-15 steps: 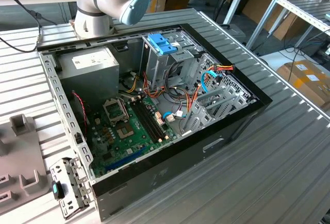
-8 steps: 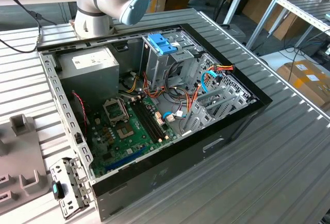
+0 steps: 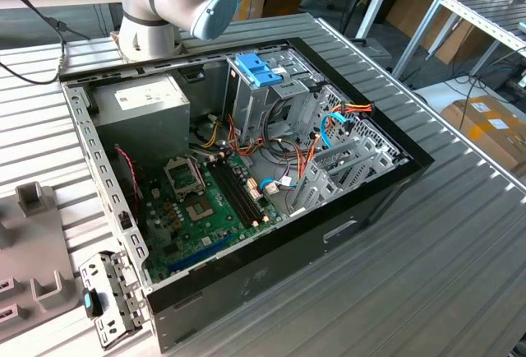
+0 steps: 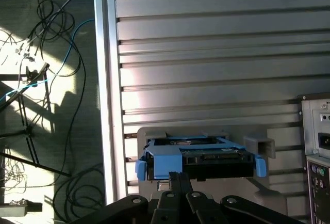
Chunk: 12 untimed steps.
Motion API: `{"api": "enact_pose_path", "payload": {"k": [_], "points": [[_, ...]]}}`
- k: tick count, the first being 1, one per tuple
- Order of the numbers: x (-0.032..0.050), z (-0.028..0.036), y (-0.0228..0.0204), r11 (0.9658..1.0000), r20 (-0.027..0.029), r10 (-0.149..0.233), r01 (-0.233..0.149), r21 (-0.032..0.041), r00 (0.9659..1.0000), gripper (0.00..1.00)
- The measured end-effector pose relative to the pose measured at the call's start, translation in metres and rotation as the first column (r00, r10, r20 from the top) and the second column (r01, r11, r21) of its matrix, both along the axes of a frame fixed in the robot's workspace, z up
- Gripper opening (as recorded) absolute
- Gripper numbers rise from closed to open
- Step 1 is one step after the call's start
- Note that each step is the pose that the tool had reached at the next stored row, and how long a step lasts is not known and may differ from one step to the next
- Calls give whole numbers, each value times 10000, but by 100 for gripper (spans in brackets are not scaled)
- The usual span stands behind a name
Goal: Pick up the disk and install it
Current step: 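Pick up the disk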
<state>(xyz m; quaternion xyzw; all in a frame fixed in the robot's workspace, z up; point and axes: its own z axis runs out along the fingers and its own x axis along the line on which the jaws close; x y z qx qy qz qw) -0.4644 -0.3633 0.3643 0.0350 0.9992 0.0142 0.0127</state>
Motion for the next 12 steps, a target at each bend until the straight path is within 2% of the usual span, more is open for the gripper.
{"api": "enact_pose_path", "payload": {"k": [4,8,11,12], "points": [[0,0,0,10000,0,24,-24,-1,10000,11],[0,-1,0,9992,0,411,-411,-1,9992,11],[0,-1,0,9954,1,960,-960,-1,9954,11],[0,-2,0,9913,1,1315,-1315,-3,9913,11]]}}
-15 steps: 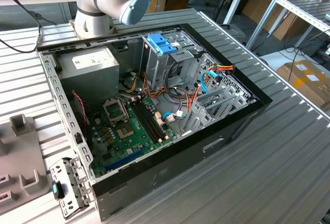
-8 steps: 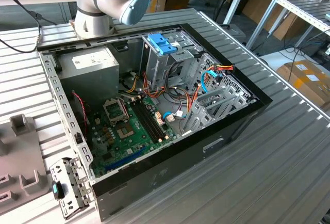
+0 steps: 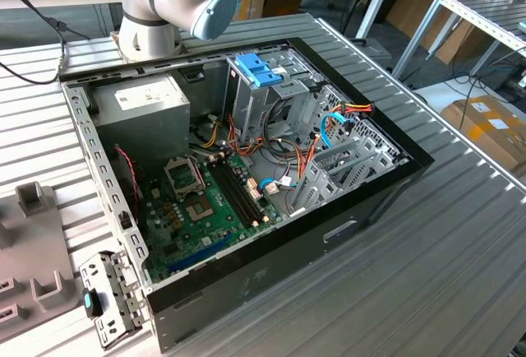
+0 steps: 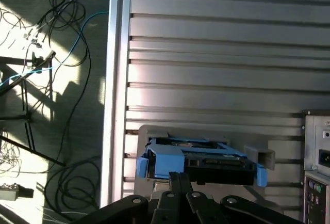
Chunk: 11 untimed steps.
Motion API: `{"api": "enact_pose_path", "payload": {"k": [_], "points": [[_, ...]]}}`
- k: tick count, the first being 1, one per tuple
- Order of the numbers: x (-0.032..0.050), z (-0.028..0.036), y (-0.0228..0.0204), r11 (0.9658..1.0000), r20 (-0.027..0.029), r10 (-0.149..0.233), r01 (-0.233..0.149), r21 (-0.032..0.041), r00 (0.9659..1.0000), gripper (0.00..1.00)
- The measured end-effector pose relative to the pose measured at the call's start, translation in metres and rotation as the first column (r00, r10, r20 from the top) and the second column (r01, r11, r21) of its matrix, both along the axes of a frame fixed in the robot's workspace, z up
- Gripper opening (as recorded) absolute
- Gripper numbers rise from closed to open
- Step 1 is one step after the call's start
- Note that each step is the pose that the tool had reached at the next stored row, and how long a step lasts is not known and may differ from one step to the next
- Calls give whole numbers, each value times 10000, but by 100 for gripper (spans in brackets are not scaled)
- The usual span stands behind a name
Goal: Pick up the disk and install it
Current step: 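Pick up the disk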
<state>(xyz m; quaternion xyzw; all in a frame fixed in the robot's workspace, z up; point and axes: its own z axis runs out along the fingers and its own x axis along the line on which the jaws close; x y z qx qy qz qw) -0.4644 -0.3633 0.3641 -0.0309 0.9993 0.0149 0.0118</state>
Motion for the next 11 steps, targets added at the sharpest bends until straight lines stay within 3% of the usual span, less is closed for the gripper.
{"api": "enact_pose_path", "payload": {"k": [2,6,10,11], "points": [[0,0,0,9994,0,333,-333,-1,9994,11],[0,-2,0,9933,-1,1159,-1159,-3,9933,11],[0,-4,0,9816,0,1908,-1908,-3,9816,11],[0,-5,0,9765,0,2154,-2154,-4,9765,11]]}}
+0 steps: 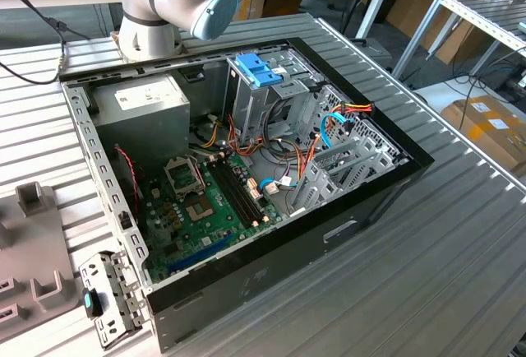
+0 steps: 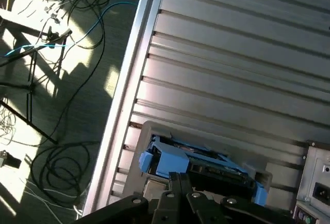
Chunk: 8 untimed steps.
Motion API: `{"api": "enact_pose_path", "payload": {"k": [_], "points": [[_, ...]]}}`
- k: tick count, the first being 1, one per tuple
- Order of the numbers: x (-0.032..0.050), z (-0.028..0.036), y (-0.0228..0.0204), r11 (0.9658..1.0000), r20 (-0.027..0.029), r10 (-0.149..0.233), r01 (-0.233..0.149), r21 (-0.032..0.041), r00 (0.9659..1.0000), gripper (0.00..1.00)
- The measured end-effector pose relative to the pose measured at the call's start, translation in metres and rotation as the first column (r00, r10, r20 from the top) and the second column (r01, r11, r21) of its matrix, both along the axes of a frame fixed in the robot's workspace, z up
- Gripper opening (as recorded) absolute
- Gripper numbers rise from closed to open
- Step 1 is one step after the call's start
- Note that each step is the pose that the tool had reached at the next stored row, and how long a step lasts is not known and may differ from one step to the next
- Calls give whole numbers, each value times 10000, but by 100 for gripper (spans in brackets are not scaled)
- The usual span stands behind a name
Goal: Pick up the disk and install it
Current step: 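Pick up the disk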
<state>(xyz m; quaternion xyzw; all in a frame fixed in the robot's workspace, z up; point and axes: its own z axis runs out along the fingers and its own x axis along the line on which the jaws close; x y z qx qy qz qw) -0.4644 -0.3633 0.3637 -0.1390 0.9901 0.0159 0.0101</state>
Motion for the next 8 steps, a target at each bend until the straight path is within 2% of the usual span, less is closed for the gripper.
{"api": "enact_pose_path", "payload": {"k": [1,3,4,6,7,8], "points": [[0,-1,0,9993,0,387,-387,0,9993,11],[0,-3,0,9964,0,849,-849,0,9964,11],[0,-4,0,9923,0,1239,-1239,0,9923,11],[0,-6,0,9867,0,1627,-1627,0,9867,11],[0,-7,0,9813,0,1923,-1923,0,9813,11],[0,-7,0,9780,-1,2087,-2087,0,9780,11]]}}
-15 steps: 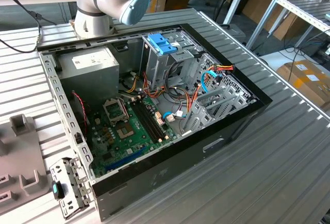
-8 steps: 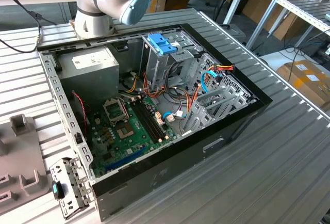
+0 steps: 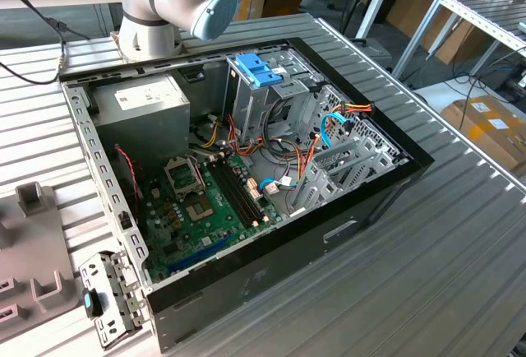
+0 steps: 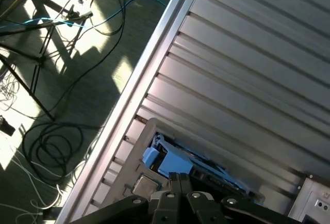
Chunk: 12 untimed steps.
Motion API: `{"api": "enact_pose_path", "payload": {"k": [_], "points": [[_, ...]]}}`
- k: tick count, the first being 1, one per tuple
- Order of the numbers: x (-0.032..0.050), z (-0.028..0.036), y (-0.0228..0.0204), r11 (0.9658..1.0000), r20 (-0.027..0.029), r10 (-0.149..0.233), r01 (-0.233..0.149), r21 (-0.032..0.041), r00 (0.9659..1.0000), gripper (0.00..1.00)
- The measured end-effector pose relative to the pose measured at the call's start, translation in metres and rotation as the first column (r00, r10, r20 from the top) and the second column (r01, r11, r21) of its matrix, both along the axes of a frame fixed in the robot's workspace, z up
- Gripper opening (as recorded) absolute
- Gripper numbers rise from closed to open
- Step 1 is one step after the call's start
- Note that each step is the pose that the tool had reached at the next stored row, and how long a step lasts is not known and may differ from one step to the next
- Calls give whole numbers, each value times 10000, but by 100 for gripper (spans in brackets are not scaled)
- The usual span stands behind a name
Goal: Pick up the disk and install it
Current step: 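Pick up the disk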
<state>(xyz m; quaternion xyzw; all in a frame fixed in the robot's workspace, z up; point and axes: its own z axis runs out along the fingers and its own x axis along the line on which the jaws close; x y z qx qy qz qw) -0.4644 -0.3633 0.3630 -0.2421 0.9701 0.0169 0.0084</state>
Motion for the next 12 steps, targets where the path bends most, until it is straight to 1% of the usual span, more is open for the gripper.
{"api": "enact_pose_path", "payload": {"k": [2,4,5,6,7,8,12], "points": [[0,-1,0,9993,1,376,-376,0,9993,11],[0,-2,0,9972,1,741,-741,0,9972,11],[0,-3,0,9951,0,990,-990,0,9951,11],[0,-4,0,9905,1,1374,-1374,0,9905,11],[0,-4,0,9872,0,1594,-1594,-2,9872,11],[0,-4,0,9864,0,1646,-1646,-3,9864,11],[0,-4,0,9862,0,1655,-1655,-3,9862,11]]}}
